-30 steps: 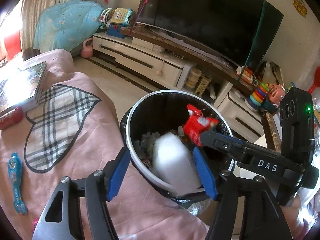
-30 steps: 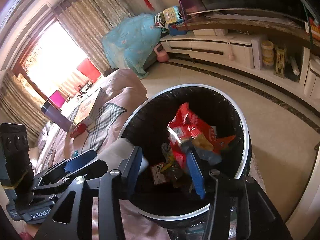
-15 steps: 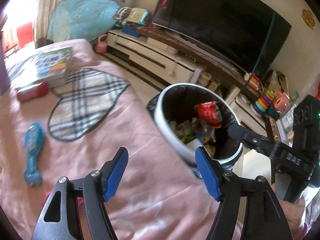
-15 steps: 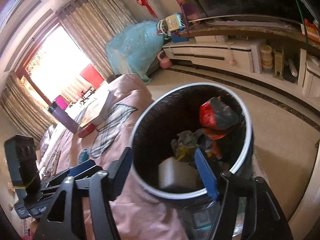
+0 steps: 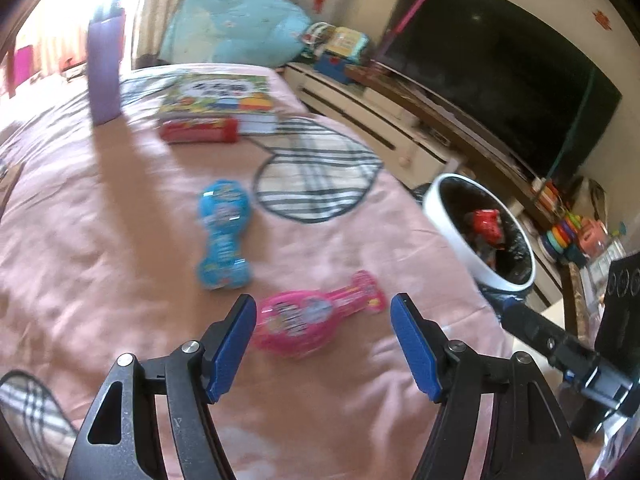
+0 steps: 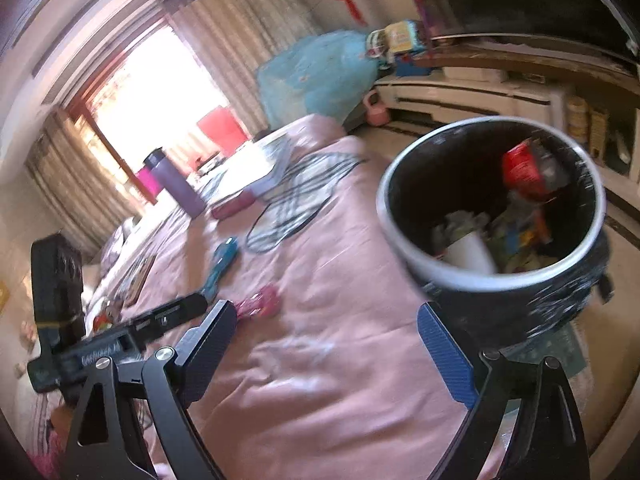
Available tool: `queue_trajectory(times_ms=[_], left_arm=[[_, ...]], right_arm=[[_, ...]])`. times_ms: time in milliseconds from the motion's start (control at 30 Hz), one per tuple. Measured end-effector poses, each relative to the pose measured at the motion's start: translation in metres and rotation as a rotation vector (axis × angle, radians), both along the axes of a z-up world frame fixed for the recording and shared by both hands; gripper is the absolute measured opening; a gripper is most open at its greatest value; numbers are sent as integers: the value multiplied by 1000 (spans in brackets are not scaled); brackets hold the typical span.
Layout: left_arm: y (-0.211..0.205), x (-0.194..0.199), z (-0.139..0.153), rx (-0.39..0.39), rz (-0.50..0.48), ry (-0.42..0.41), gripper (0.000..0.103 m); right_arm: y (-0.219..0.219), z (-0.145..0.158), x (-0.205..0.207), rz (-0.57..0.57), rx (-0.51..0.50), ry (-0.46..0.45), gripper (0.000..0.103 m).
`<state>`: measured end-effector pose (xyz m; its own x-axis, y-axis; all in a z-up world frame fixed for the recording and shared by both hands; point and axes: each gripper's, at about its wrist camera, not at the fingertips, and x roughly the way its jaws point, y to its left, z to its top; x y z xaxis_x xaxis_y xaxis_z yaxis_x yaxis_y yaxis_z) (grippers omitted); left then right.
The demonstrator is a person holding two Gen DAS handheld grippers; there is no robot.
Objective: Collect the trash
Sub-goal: 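Move both open tools back to the candy on the bed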
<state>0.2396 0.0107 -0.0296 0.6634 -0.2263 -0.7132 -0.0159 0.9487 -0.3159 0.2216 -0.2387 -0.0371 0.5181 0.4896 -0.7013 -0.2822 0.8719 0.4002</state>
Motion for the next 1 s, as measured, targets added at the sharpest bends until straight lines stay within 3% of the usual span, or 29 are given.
queue_trajectory(times_ms=[267,667,833,1000], left_arm=[[31,-15,3,-8,58,9,69],[48,32,-10,27,63,41,69],[51,57,-19,36,57,67,69],[50,81,-31,40,56,90,68]], right_arm=[[38,-9,-14,89,-27,14,93],[82,-19,-8,243,-86,26,93],[103,-17,3,400,-163,-23,93],[130,-17,5,643,-271,-106,93]])
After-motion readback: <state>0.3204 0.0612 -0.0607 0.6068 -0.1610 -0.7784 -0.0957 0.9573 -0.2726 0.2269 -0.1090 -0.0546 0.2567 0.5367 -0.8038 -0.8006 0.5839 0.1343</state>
